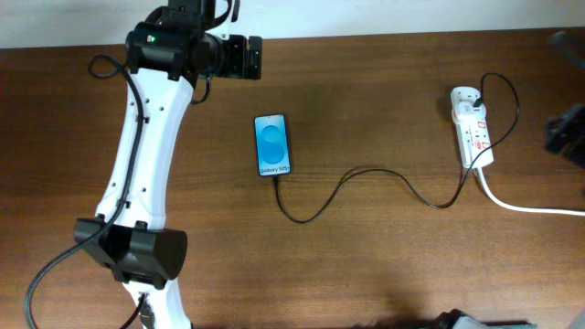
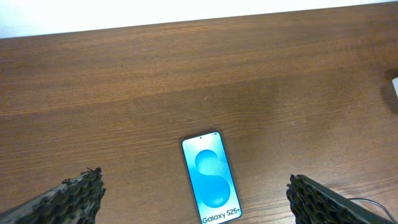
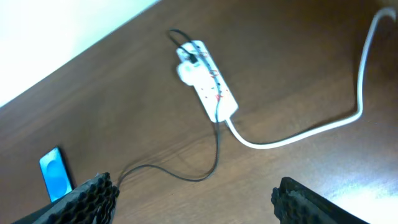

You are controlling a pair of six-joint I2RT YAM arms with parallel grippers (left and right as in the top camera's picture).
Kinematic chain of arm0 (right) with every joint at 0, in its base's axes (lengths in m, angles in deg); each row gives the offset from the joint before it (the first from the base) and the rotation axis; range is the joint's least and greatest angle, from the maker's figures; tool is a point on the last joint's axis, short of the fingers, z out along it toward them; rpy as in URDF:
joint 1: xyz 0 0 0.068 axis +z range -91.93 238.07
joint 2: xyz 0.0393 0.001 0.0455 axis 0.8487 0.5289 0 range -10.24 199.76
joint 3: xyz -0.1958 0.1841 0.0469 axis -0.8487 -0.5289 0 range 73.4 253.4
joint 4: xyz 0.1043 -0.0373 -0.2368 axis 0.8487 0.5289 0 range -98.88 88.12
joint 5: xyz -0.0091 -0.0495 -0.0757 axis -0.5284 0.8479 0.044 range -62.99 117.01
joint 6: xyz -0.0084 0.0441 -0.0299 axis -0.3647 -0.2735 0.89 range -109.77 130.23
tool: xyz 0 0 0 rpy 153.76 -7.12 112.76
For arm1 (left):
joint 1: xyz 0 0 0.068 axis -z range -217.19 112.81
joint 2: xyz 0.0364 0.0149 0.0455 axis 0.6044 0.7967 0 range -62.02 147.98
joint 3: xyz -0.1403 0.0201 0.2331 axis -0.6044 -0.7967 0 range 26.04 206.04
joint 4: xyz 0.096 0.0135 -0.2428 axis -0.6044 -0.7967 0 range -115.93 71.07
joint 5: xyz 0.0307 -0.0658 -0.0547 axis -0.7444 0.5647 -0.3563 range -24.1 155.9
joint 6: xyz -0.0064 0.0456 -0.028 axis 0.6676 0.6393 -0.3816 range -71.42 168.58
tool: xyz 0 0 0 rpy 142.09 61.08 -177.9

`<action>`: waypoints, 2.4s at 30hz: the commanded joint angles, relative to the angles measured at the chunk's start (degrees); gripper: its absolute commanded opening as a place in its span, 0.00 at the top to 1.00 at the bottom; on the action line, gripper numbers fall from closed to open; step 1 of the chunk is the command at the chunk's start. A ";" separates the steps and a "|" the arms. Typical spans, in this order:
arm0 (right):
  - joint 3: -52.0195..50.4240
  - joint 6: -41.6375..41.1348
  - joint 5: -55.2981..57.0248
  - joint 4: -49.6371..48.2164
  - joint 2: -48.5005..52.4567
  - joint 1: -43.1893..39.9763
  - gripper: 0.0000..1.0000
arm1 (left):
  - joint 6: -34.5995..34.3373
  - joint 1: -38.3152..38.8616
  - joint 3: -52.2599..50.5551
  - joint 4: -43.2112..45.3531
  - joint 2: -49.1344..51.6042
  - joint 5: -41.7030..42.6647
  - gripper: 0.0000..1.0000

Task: Plug charger to phone and switch on socket

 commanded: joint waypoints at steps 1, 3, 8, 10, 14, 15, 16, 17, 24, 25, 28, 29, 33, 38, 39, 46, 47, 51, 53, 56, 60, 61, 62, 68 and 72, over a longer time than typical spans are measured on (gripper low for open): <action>0.42 2.71 -5.38 -0.48 5.81 -6.64 0.15 | 0.50 -0.24 0.72 -0.07 -0.98 -0.39 0.00; 0.42 3.10 -7.78 -1.53 8.63 -8.83 0.15 | 0.50 -0.24 0.72 -0.07 -0.98 -0.39 0.01; 0.42 2.99 -9.40 -6.08 17.81 -11.08 0.16 | 0.50 -0.24 0.72 -0.04 -0.98 -0.39 0.01; 0.42 3.02 -9.35 -7.78 21.14 -10.67 0.16 | 0.50 -0.24 0.72 -0.04 -0.98 -0.39 0.01; 0.42 1.68 -10.23 -11.39 26.95 -10.62 0.16 | 0.50 -0.24 0.72 -0.04 -0.98 -0.37 0.01; 0.42 1.27 -11.04 -12.52 28.35 -10.62 0.16 | 0.50 -0.24 0.72 -0.07 -0.98 -0.37 0.01; 0.42 1.27 -12.13 -13.42 29.40 -10.62 0.16 | 0.50 -0.24 0.72 -0.07 -0.98 -0.37 0.00; 0.42 1.27 -14.25 -14.95 31.04 -10.62 0.16 | 0.50 -0.24 0.72 -0.04 -0.98 -0.37 0.01; -0.70 1.36 -14.73 -21.59 36.85 -6.62 0.16 | 0.50 -0.24 0.72 -0.07 -0.98 -0.37 0.01; -1.07 1.31 -12.87 -22.53 37.27 -5.66 0.15 | 0.50 -0.24 0.72 -0.07 -0.98 -0.37 0.01; -1.57 -0.28 -6.16 -24.59 39.06 -2.21 0.14 | 0.50 -0.24 0.72 -0.07 -0.98 -0.39 0.00; -1.57 -1.73 -2.05 -25.79 40.28 0.09 0.13 | 0.50 -0.24 0.72 -0.07 -0.98 -0.39 0.01; -1.57 -2.80 1.11 -27.96 42.84 3.39 0.12 | 0.50 -0.24 0.72 -0.04 -0.98 -0.37 0.00; -1.57 -5.35 2.95 -30.14 46.66 6.32 0.12 | 0.50 -0.24 0.72 -0.04 -0.98 -0.37 0.01; -1.57 -5.86 2.97 -30.49 47.43 6.64 0.12 | 0.50 -0.24 0.72 -0.07 -0.98 -0.37 0.00; -1.57 -6.88 2.95 -30.60 50.60 6.86 0.11 | 0.50 -0.24 0.72 -0.44 -0.98 -0.39 0.01; -1.57 -6.88 2.97 -30.45 50.97 6.88 0.12 | 0.50 -0.24 0.72 -0.44 -0.98 -0.37 0.01; -1.57 -6.86 2.97 -30.01 52.22 7.02 0.11 | 0.50 -0.24 0.72 -0.44 -0.98 -0.37 0.01; -1.68 -6.86 3.15 -29.59 52.39 6.99 0.11 | 0.50 -0.24 0.72 -0.44 -0.98 -0.37 0.01; -1.68 -6.88 5.14 -29.20 52.43 6.97 0.12 | 0.50 -0.24 0.72 -0.44 -0.98 -0.37 0.01; -1.68 -6.86 5.75 -29.33 52.43 6.97 0.11 | 0.50 -0.24 0.72 -0.44 -0.98 -0.37 0.01; -1.68 -6.86 5.97 -29.57 52.43 6.97 0.11 | 0.50 -0.24 0.72 -0.46 -0.98 -0.37 0.01; -1.68 -6.86 5.97 -29.83 52.43 6.97 0.11 | 0.50 -0.24 0.72 -0.46 -0.98 -0.37 0.00; -1.68 -6.86 6.03 -30.32 52.46 6.97 0.09 | 0.50 -0.24 0.72 -0.44 -0.98 -0.37 0.01; -1.68 -6.88 6.38 -30.73 53.29 6.99 0.09 | 0.50 -0.24 0.72 -0.46 -0.98 -0.37 0.01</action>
